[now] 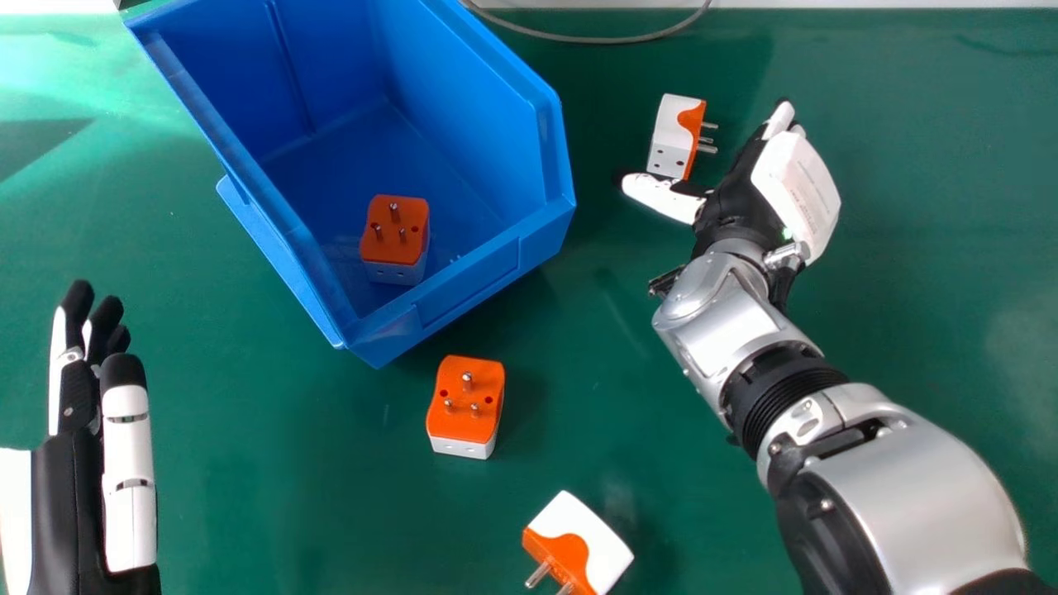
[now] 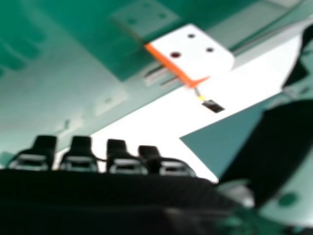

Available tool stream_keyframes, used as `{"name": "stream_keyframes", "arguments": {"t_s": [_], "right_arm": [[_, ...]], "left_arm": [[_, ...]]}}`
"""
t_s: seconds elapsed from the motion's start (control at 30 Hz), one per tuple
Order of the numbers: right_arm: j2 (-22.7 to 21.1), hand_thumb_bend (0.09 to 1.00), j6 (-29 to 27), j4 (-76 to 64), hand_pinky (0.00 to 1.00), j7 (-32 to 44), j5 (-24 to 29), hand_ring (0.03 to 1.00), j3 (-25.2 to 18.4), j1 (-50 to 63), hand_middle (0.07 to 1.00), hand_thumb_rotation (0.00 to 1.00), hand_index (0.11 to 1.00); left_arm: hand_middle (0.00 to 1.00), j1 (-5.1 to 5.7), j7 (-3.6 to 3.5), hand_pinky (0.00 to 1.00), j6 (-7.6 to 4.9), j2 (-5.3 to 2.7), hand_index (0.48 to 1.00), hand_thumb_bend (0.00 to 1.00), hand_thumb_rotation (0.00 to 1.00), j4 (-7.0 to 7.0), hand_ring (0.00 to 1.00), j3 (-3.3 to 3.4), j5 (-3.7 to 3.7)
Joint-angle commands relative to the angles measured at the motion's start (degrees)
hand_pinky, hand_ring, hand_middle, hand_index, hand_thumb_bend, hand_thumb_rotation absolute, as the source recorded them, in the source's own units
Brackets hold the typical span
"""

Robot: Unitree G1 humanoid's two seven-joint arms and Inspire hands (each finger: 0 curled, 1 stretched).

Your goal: Pick all objects and put in blue box

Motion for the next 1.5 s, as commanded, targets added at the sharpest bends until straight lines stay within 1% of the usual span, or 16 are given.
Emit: {"name": "stream_keyframes", "arguments": {"t_s": [0.0, 0.07, 0.2, 0.27, 0.37, 0.53, 0.63, 0.77, 0.87, 1.0, 1.1, 1.17, 1.27, 1.33, 1.37, 1.47], "right_arm": [[-1.0, 0.683, 0.6, -0.1, 0.97, 0.6, 0.2, 0.983, -0.4, -3.4, 0.997, 0.41, 0.976], [-1.4, 0.68, 1.4, 0.2, 0.96, 1.4, 0.1, 0.982, -0.1, -4.1, 0.995, 0.41, 0.971], [-1.7, 0.678, 2.3, 0.2, 0.93, 2.4, 0.8, 0.967, -0.8, -5.1, 0.981, 0.4, 0.948], [-1.8, 0.683, 2.6, 0.2, 0.9, 3.3, 0.7, 0.954, -0.6, -5.4, 0.969, 0.38, 0.932], [-2.0, 0.687, 3.7, 0.6, 0.87, 4.7, -0.1, 0.938, 0.3, -5.9, 0.955, 0.36, 0.914], [-2.0, 0.725, 4.2, 0.8, 0.79, 5.9, -0.4, 0.869, 0.8, -6.3, 0.883, 0.35, 0.853], [-2.1, 0.739, 5.9, 1.3, 0.76, 8.0, -2.0, 0.847, 2.9, -6.9, 0.86, 0.34, 0.831], [-2.1, 0.754, 7.3, 1.5, 0.72, 9.9, -2.7, 0.806, 4.3, -7.5, 0.823, 0.34, 0.8], [-2.1, 0.75, 8.0, 1.7, 0.7, 11.3, -3.8, 0.789, 5.8, -7.7, 0.809, 0.35, 0.793], [-2.2, 0.745, 7.2, 1.5, 0.68, 11.0, -3.4, 0.78, 5.9, -7.6, 0.806, 0.35, 0.791], [-2.4, 0.748, 7.2, 1.8, 0.66, 12.6, -5.0, 0.752, 8.0, -7.7, 0.78, 0.33, 0.765], [-2.5, 0.738, 6.7, 1.7, 0.66, 12.3, -4.3, 0.736, 7.5, -7.7, 0.765, 0.33, 0.754], [-2.5, 0.736, 6.6, 1.7, 0.68, 12.4, -4.3, 0.736, 7.4, -7.9, 0.759, 0.32, 0.744], [-2.5, 0.736, 6.7, 1.8, 0.66, 12.9, -5.1, 0.72, 8.3, -8.0, 0.748, 0.32, 0.74], [-2.6, 0.737, 6.8, 1.9, 0.64, 13.5, -5.5, 0.695, 8.8, -8.1, 0.73, 0.32, 0.727], [-2.5, 0.736, 6.3, 1.7, 0.63, 12.5, -5.1, 0.687, 8.2, -8.2, 0.721, 0.32, 0.709]], "left_arm": [[0.96, 0.76, 0.51, 0.98, -0.31, -0.2, 0.969, 0.41, 1.0, -1.63, 0.96, 0.37, -0.06], [0.96, 1.01, 0.72, 0.98, 0.05, -0.25, 0.969, 0.42, 1.0, -2.04, 0.96, 0.39, 0.03], [0.96, 1.22, 0.98, 0.99, -0.15, -0.05, 0.968, 0.42, 1.0, -2.22, 0.96, 0.56, 0.37], [0.96, 1.34, 1.05, 0.99, 0.02, -0.03, 0.968, 0.43, 1.0, -2.45, 0.96, 0.63, 0.46], [0.95, 1.29, 1.06, 0.99, -0.3, 0.0, 0.968, 0.43, 1.0, -2.54, 0.95, 0.66, 0.51], [0.95, 1.4, 1.21, 0.98, -0.17, -0.07, 0.967, 0.43, 1.0, -2.71, 0.95, 0.76, 0.51], [0.95, 1.78, 1.27, 0.97, 0.01, -0.06, 0.966, 0.44, 1.0, -3.16, 0.95, 0.77, 0.88], [0.95, 2.15, 1.34, 0.96, 0.44, -0.36, 0.967, 0.44, 1.0, -3.65, 0.95, 0.73, 0.65], [0.95, 2.18, 1.44, 0.95, -0.08, -0.25, 0.966, 0.44, 1.0, -3.37, 0.95, 0.85, 0.94], [0.95, 2.36, 1.75, 0.95, 0.01, -0.32, 0.965, 0.44, 1.0, -3.61, 0.94, 0.8, 1.36], [0.94, 2.46, 1.96, 0.94, -0.01, -0.32, 0.963, 0.43, 1.0, -3.69, 0.94, 0.64, 1.5], [0.94, 2.43, 2.14, 0.93, -0.36, -0.34, 0.963, 0.43, 1.0, -3.48, 0.94, 0.59, 1.65], [0.94, 2.47, 2.09, 0.93, -0.6, -0.33, 0.963, 0.42, 1.0, -3.36, 0.94, 0.55, 1.55], [0.94, 2.66, 2.02, 0.93, -0.24, -0.34, 0.965, 0.42, 1.0, -3.57, 0.94, 0.56, 1.4], [0.94, 2.73, 2.02, 0.93, -0.24, -0.25, 0.966, 0.42, 1.0, -3.56, 0.94, 0.64, 1.48], [0.94, 2.98, 2.45, 0.92, -0.35, -0.24, 0.968, 0.41, 1.0, -3.76, 0.94, 0.86, 2.36]]}}
